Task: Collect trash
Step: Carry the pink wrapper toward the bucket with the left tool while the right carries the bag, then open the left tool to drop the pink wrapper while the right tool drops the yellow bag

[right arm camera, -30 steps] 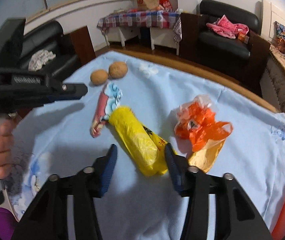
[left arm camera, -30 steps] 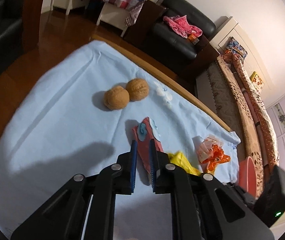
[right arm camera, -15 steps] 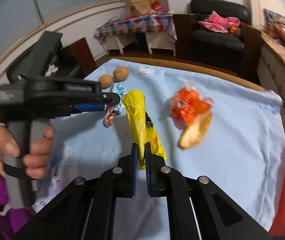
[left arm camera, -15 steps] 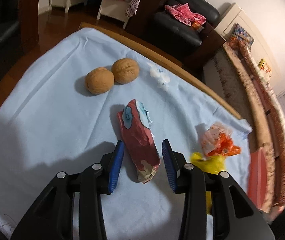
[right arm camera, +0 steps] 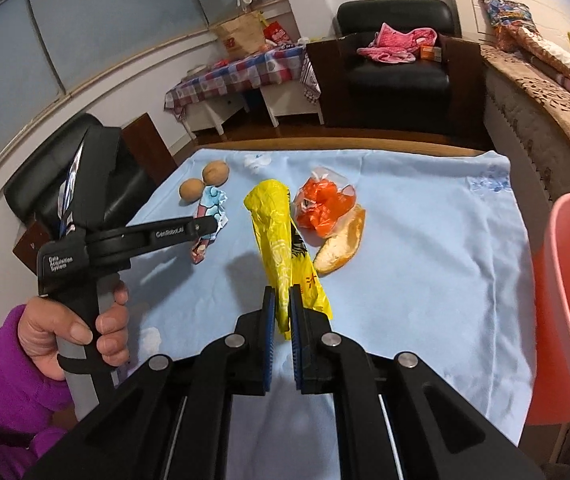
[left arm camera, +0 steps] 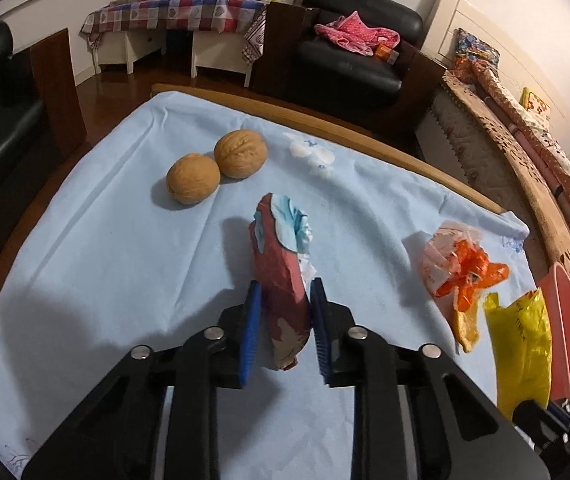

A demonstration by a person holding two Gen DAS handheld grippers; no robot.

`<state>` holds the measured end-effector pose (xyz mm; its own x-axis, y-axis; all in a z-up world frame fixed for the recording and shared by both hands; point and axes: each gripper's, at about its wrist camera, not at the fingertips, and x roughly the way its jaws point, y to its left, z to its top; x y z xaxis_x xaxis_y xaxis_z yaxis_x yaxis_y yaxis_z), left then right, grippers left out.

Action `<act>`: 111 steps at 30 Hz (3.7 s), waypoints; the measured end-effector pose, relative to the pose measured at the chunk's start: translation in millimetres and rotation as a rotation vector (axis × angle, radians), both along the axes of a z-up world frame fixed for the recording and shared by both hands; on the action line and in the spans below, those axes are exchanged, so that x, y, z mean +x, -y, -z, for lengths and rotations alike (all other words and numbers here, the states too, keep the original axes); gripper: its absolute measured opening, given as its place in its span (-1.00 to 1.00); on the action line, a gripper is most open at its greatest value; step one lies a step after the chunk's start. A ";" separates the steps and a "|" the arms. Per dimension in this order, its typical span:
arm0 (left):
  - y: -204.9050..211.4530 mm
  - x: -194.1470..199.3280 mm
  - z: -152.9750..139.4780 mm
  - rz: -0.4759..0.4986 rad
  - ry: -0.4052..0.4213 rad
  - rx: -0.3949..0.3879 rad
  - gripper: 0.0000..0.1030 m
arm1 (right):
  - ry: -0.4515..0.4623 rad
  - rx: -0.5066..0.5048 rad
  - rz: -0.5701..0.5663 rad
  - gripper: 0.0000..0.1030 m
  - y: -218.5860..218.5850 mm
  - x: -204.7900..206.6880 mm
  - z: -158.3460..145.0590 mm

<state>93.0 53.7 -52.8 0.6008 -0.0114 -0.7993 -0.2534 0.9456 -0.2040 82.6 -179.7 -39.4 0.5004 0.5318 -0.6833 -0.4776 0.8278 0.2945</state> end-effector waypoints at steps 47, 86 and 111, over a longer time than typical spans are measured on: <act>157.4 -44.1 -76.0 0.408 0.218 0.007 -0.58 | 0.058 0.169 0.465 -0.86 174.1 -45.5 -26.7; 305.0 -9.5 -54.2 0.721 0.184 -0.083 -0.58 | -0.012 0.229 0.714 -0.86 271.4 -39.1 11.5; 309.4 -11.0 -47.0 0.717 0.158 -0.099 -0.09 | -0.005 0.253 0.763 -0.37 279.0 -46.0 13.7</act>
<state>82.0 -255.7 -5.9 0.5262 -0.5120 -0.6790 0.4593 0.8431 -0.2798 36.6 -458.7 -53.1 0.7855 0.1831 -0.5912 0.1952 0.8332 0.5174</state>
